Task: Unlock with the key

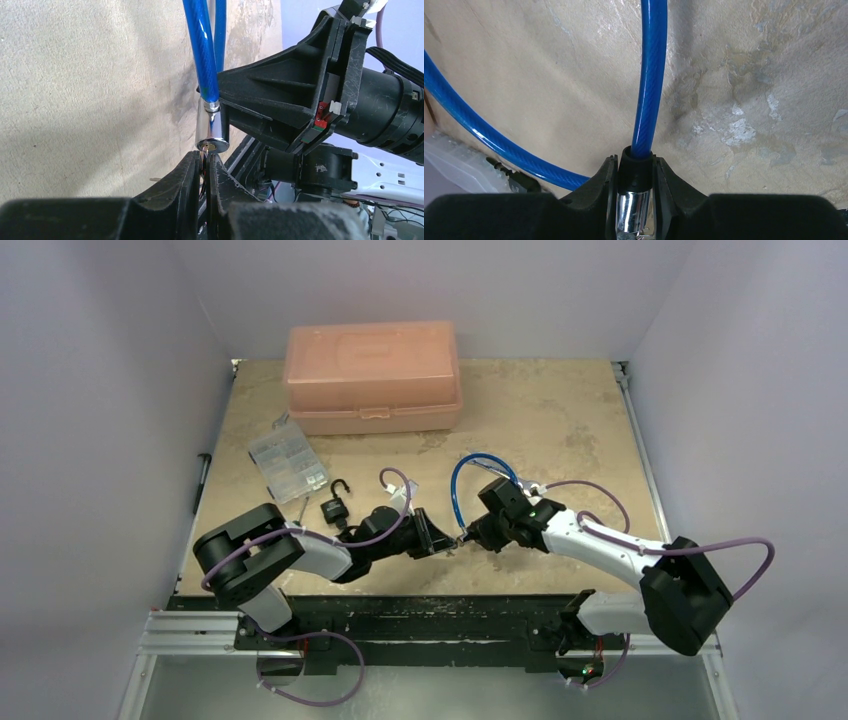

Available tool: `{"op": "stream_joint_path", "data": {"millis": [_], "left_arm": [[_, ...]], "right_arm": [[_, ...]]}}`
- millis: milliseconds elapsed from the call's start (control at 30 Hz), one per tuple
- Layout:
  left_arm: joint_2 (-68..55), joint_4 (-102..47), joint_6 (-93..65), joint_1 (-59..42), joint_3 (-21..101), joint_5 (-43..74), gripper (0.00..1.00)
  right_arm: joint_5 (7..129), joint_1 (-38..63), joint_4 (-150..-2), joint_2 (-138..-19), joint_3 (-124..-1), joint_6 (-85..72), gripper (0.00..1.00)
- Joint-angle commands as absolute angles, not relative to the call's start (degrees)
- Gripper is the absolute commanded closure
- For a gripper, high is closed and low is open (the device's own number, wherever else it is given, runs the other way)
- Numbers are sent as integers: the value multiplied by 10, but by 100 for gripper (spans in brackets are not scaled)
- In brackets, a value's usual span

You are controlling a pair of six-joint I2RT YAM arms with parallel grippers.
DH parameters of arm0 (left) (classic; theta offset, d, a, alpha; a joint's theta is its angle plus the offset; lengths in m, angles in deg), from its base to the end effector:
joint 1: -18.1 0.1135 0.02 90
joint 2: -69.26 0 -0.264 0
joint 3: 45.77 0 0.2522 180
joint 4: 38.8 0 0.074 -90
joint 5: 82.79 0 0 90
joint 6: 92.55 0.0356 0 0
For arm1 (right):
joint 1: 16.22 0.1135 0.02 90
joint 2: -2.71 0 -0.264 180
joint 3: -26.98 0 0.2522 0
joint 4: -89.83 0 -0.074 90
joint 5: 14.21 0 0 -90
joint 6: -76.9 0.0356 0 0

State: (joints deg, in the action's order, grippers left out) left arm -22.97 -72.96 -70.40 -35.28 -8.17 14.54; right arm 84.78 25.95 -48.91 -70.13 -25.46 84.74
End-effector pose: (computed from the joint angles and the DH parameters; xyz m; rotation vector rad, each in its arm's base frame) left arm 0.1626 -0.2264 0.1334 -0.1842 2.2461 -1.4324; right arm 0.1744 0.1505 0.1818 1.3417 2.4234 0.5826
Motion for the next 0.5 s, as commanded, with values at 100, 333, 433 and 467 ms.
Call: {"op": "stream_joint_path", "data": {"millis": [100, 333, 433, 467], "left_arm": [[-213, -763, -661, -355, -56, 137, 80], [-123, -701, -621, -355, -94, 117, 46], [-82, -665, -610, -356, -107, 113, 45], [-70, -654, -609, -355, -110, 112, 45]], "right_arm": [[779, 290, -547, -690, -284, 867, 100], [803, 290, -534, -680, -282, 868, 100], [799, 290, -534, -681, -281, 868, 100], [801, 290, -533, -681, -281, 868, 100]]}}
